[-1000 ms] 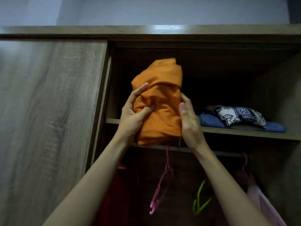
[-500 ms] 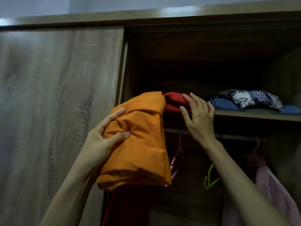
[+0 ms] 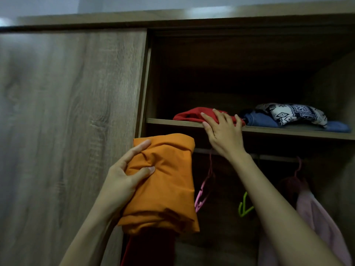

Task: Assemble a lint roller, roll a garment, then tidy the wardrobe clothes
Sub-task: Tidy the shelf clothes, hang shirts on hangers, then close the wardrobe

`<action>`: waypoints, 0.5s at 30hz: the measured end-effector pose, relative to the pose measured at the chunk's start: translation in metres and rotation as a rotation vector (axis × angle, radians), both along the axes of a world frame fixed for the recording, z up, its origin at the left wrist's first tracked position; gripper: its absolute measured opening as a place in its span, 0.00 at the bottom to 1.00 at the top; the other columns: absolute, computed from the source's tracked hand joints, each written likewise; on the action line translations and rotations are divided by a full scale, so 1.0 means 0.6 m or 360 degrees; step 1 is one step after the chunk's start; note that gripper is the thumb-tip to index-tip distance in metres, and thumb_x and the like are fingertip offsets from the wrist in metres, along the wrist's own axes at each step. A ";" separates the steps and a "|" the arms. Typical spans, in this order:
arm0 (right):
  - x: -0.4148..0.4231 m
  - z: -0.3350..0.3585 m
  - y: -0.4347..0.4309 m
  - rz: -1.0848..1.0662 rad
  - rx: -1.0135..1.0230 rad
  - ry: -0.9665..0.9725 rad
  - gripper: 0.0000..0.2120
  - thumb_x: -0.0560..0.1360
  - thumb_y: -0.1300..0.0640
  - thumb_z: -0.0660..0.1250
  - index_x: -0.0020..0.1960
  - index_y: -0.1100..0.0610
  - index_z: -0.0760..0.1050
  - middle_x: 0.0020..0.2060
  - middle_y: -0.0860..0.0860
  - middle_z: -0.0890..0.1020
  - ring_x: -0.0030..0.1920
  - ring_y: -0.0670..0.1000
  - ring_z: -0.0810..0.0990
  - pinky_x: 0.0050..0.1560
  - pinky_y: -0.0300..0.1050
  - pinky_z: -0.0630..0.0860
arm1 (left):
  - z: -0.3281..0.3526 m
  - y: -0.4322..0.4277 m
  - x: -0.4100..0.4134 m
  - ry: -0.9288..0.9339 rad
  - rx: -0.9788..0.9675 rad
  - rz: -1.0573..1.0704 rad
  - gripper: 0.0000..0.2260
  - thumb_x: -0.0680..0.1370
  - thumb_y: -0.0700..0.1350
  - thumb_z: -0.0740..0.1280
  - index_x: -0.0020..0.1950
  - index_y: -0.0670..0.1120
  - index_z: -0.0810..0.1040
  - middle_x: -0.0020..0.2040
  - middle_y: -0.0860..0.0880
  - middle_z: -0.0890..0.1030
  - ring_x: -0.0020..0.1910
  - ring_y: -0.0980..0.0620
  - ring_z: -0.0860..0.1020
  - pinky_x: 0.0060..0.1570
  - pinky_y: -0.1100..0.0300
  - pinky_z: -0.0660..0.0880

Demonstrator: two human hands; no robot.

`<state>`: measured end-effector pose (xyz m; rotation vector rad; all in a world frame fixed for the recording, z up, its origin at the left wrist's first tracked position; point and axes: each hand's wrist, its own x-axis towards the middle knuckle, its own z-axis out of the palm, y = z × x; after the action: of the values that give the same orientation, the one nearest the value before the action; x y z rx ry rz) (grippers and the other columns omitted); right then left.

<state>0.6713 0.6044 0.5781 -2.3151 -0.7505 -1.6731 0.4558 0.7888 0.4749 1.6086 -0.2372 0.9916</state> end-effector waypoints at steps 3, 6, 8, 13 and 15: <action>-0.025 -0.034 -0.017 0.0270 0.0127 -0.0042 0.22 0.81 0.43 0.45 0.72 0.44 0.64 0.73 0.51 0.66 0.74 0.52 0.61 0.74 0.56 0.48 | 0.002 -0.005 0.005 -0.0017 0.0004 -0.0043 0.25 0.73 0.43 0.72 0.65 0.66 0.76 0.60 0.64 0.74 0.54 0.66 0.76 0.42 0.74 0.74; -0.083 -0.096 -0.029 0.0901 0.0627 0.0140 0.18 0.81 0.47 0.51 0.68 0.46 0.69 0.67 0.43 0.72 0.69 0.43 0.66 0.73 0.53 0.60 | 0.002 -0.010 0.008 -0.0016 0.0007 -0.0090 0.26 0.69 0.47 0.72 0.64 0.68 0.75 0.60 0.63 0.73 0.56 0.62 0.76 0.48 0.67 0.73; -0.138 -0.138 -0.030 0.1311 0.1015 0.0517 0.17 0.79 0.44 0.51 0.61 0.45 0.73 0.57 0.37 0.78 0.60 0.38 0.75 0.63 0.46 0.72 | -0.003 -0.017 0.012 -0.0038 0.0014 -0.0102 0.26 0.69 0.48 0.72 0.63 0.68 0.75 0.59 0.66 0.73 0.54 0.64 0.77 0.47 0.68 0.74; -0.230 -0.209 -0.047 0.1707 0.1246 0.1163 0.25 0.74 0.37 0.56 0.50 0.55 0.82 0.41 0.52 0.84 0.40 0.48 0.81 0.43 0.38 0.77 | -0.035 -0.050 0.021 -0.0034 0.0046 -0.0115 0.25 0.73 0.41 0.72 0.63 0.66 0.75 0.57 0.65 0.75 0.49 0.74 0.77 0.45 0.77 0.75; -0.247 -0.228 -0.056 0.1722 0.1153 0.1284 0.26 0.73 0.35 0.62 0.48 0.57 0.81 0.39 0.53 0.83 0.39 0.45 0.79 0.42 0.36 0.74 | -0.052 -0.067 0.024 0.0002 0.0081 -0.0131 0.25 0.74 0.40 0.72 0.64 0.65 0.75 0.58 0.65 0.76 0.51 0.72 0.78 0.49 0.76 0.75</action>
<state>0.5233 0.5710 0.4414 -1.3712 -0.7713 -0.3544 0.4699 0.7484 0.4437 1.6323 -0.3275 0.9275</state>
